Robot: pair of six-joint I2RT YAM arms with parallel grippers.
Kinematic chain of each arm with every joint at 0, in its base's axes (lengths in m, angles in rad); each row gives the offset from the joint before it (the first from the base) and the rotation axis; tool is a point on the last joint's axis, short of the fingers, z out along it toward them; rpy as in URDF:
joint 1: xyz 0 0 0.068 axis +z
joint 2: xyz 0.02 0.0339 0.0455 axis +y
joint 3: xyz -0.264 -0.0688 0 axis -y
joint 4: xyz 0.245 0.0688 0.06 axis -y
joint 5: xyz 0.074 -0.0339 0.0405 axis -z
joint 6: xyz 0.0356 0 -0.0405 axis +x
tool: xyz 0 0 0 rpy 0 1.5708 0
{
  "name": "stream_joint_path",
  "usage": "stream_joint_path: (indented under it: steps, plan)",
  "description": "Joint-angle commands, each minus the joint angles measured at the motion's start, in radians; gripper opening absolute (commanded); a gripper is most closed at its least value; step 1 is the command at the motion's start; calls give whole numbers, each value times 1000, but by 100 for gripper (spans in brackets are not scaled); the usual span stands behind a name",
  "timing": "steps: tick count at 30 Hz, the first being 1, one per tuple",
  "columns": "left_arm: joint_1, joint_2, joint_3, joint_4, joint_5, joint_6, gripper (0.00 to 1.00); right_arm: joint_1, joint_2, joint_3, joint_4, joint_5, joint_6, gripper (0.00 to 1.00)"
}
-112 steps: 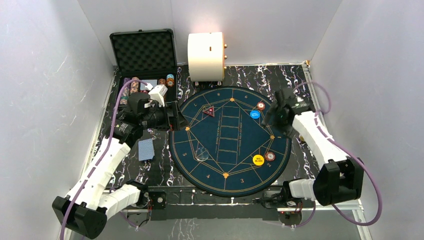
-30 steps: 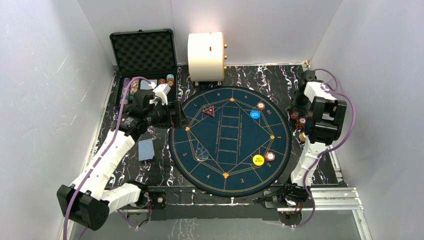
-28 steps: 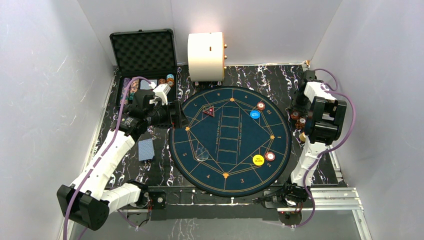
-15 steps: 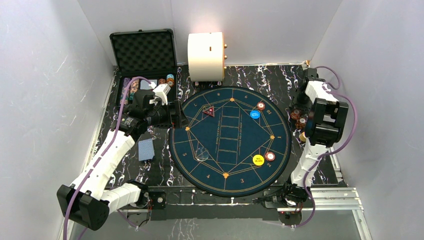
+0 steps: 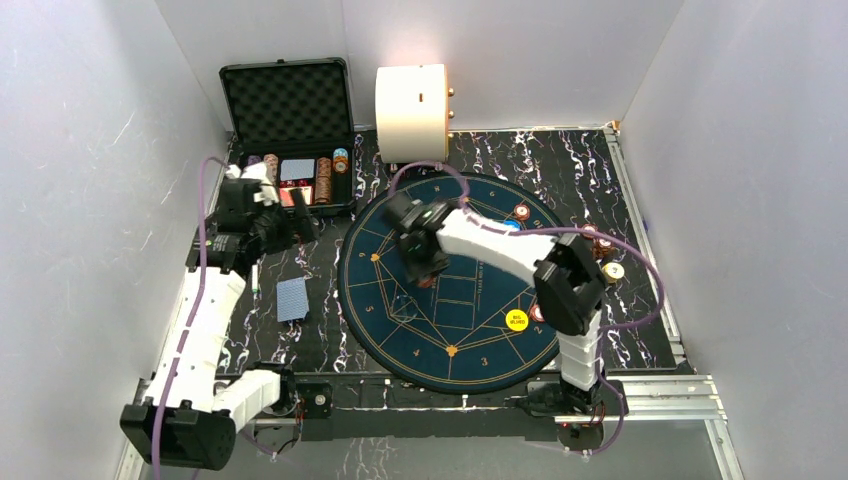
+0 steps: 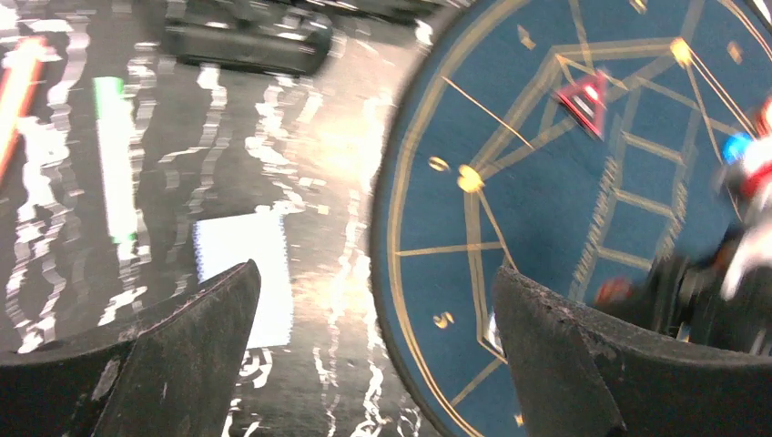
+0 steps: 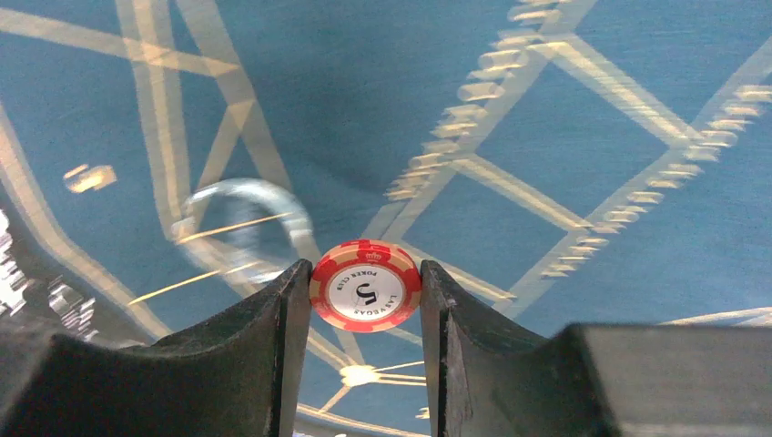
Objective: Distribute texas hold em gaming equipment
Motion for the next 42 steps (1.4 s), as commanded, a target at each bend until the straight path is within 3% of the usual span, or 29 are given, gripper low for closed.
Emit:
stream_joint_path:
  steps: [1,6,22,28,31,35,38,42]
  plan:
    - [102,-59,-9,-16,-26,1,98,266,88,147,-81,23,129,35]
    - [102,-83,-38,-12,-79,5,99,377,231,300,-103,47,128,34]
    - [102,-124,-35,-19,-65,8,98,383,378,323,-40,102,104,36]
    - [102,-131,-38,-16,-39,13,98,383,340,364,-57,39,98,64]
    - [102,-122,-36,-12,-25,16,98,378,310,474,-140,44,92,77]
    - [102,-110,-26,-10,-23,18,98,366,226,612,-284,117,91,84]
    - [102,-94,-17,-2,-18,18,98,267,70,492,-292,153,89,86]
    - [100,-48,-28,41,104,15,98,-56,-184,123,-113,143,13,87]
